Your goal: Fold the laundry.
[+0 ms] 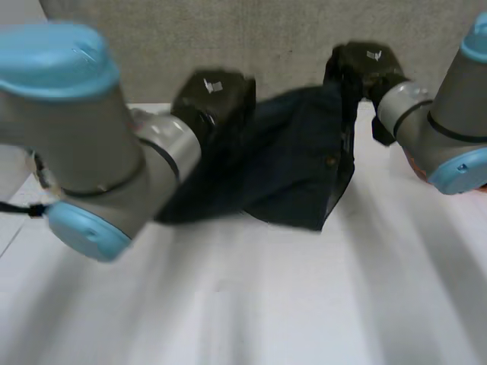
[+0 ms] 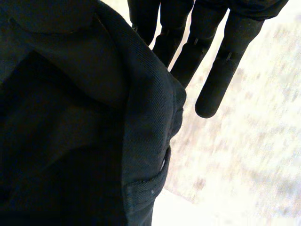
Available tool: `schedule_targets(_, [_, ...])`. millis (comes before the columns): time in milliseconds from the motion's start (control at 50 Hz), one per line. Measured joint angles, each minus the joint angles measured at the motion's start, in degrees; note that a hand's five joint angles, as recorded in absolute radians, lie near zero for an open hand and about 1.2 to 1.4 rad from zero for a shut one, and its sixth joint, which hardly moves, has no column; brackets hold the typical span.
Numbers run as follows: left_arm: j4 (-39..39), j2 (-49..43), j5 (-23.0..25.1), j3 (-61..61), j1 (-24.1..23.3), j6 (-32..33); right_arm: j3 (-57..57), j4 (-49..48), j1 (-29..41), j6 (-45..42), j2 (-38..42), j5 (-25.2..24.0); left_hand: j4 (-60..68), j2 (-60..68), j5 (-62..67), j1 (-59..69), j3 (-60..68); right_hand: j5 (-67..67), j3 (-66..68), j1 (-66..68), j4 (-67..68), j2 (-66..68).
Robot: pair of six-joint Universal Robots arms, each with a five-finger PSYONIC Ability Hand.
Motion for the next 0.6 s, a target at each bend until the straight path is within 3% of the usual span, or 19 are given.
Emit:
schedule_targets(100, [-2.36, -6.83, -5.64, -0.72, -1.82, 0.8, 3.99, 2.86, -2.34, -0.51, 3.29, -4.62, -4.29, -4.87, -3.64, -3.25, -4.61, -0.28, -0.1, -0.24, -0.36, -0.17])
schedule_targets(140, [-4.16, -9.11, -6.75, -0.81, -2.06, 0.54, 7.26, 4.0, -2.99, -1.29, 3.68, -6.26, -21.15, -21.81, -20.17, -21.92, -20.48, -5.81, -5.82, -6.44, -7.23, -5.76])
schedule_targets(160, [-4.64, -9.48, -6.81, -0.85, -2.08, 0.41, 8.27, 4.31, -3.12, -1.58, 3.61, -6.64, -23.42, -24.11, -22.41, -24.45, -22.73, -11.52, -10.85, -12.43, -12.24, -10.9])
schedule_targets(180, [-5.88, -10.13, -6.63, -1.05, -2.04, -0.02, 9.99, 4.76, -3.31, -2.15, 3.3, -7.14, -33.29, -33.58, -32.31, -34.14, -33.04, -23.06, -21.99, -22.68, -23.37, -22.48])
schedule_targets(220, [-7.31, -10.12, -5.77, -1.54, -1.87, -0.64, 13.35, 5.53, -3.59, -3.55, 1.99, -7.68, -38.78, -38.25, -37.92, -38.76, -37.85, -37.36, -35.98, -37.27, -37.35, -36.38])
schedule_targets(280, [-8.74, -8.79, -3.86, -2.94, -1.32, -1.4, 16.72, 6.23, -3.84, -5.46, -0.43, -7.55, -46.11, -45.48, -45.21, -44.2, -44.87, -48.66, -46.3, -48.06, -48.36, -46.47])
schedule_targets(340, [-9.29, -5.55, -1.59, -5.65, -0.14, -1.89, 20.32, 7.71, -4.14, -8.32, -4.49, -6.61, -53.35, -52.66, -52.85, -51.54, -52.61, -55.14, -54.57, -54.9, -55.84, -54.39])
schedule_targets(440, [-8.75, 0.08, -0.15, -10.97, 2.18, -2.01, 24.25, 12.09, -4.91, -12.54, -11.33, -3.51, -57.03, -56.43, -54.55, -54.81, -55.81, -55.02, -55.06, -54.91, -56.75, -54.74])
schedule_targets(600, [-7.22, 3.79, -2.27, -18.42, 4.04, -2.48, 26.93, 21.51, -4.93, -12.49, -18.98, 4.34, -57.03, -56.43, -54.54, -54.81, -55.81, -55.02, -55.06, -54.91, -56.75, -54.74])
